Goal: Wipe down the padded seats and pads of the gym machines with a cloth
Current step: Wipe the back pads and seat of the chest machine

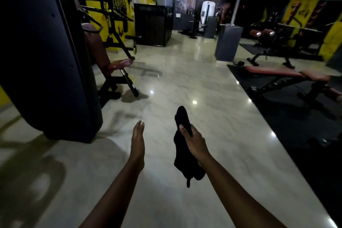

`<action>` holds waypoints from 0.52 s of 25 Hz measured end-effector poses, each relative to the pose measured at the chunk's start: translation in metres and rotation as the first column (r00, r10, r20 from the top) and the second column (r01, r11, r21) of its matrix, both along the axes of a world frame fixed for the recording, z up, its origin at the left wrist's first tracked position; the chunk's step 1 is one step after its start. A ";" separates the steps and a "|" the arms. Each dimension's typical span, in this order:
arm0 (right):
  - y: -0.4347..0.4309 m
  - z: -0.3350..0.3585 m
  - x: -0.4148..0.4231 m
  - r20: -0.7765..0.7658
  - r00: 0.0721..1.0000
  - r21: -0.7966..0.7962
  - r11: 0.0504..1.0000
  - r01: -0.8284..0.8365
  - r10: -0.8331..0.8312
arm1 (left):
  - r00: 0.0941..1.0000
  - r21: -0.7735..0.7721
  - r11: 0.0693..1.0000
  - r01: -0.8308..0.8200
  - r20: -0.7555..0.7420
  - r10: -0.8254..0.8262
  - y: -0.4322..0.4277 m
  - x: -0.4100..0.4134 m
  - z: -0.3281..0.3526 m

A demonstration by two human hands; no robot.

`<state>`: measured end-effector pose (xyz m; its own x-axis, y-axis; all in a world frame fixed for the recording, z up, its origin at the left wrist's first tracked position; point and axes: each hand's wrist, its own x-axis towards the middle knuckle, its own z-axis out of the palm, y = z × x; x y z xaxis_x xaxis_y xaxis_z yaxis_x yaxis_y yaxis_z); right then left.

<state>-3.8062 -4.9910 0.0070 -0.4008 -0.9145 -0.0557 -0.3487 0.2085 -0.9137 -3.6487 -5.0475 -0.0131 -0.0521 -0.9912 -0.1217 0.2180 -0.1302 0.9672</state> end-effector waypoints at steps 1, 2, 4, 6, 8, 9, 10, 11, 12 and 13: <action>-0.026 0.002 -0.010 0.014 1.000 -0.007 1.000 -0.004 0.004 | 1.000 -0.009 1.000 0.003 0.005 -0.003 -0.024 -0.010 0.003; -0.059 0.003 -0.022 0.021 1.000 -0.019 1.000 -0.019 0.020 | 1.000 -0.028 1.000 0.006 0.015 -0.006 -0.055 -0.021 0.004; -0.129 0.003 -0.045 0.014 0.998 -0.045 0.998 -0.053 0.053 | 1.000 -0.068 0.998 0.001 0.029 0.001 -0.121 -0.043 0.002; -0.205 0.001 -0.069 0.001 0.997 -0.075 0.994 -0.077 0.077 | 0.999 -0.084 0.996 -0.034 0.028 0.037 -0.191 -0.063 -0.002; -0.283 0.000 -0.089 -0.010 0.993 -0.097 0.988 -0.122 0.122 | 0.998 -0.096 0.993 -0.062 0.016 0.064 -0.261 -0.079 -0.005; -0.317 0.001 -0.097 -0.015 0.988 -0.089 0.984 -0.155 0.155 | 0.998 -0.090 0.994 -0.062 0.015 0.064 -0.290 -0.084 -0.004; -0.359 0.003 -0.105 -0.023 0.979 -0.080 0.975 -0.206 0.204 | 0.998 -0.089 0.994 -0.064 0.017 0.066 -0.325 -0.090 -0.001; -0.400 0.006 -0.111 -0.038 0.965 -0.073 0.962 -0.262 0.260 | 0.997 -0.096 0.993 -0.073 0.031 0.076 -0.360 -0.096 0.002; -0.442 0.009 -0.116 -0.052 0.951 -0.068 0.949 -0.307 0.304 | 0.993 -0.098 0.990 -0.100 0.044 0.105 -0.397 -0.100 0.005; -0.484 0.012 -0.118 -0.057 0.940 -0.066 0.938 -0.340 0.337 | 0.986 -0.097 0.984 -0.151 0.051 0.156 -0.433 -0.103 0.009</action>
<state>-3.9246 -5.4748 0.0194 -0.0674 -0.9973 0.0274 -0.4272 0.0040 -0.9042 -3.7522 -5.4804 -0.0041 0.1060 -0.9940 -0.0270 0.1716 -0.0084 0.9851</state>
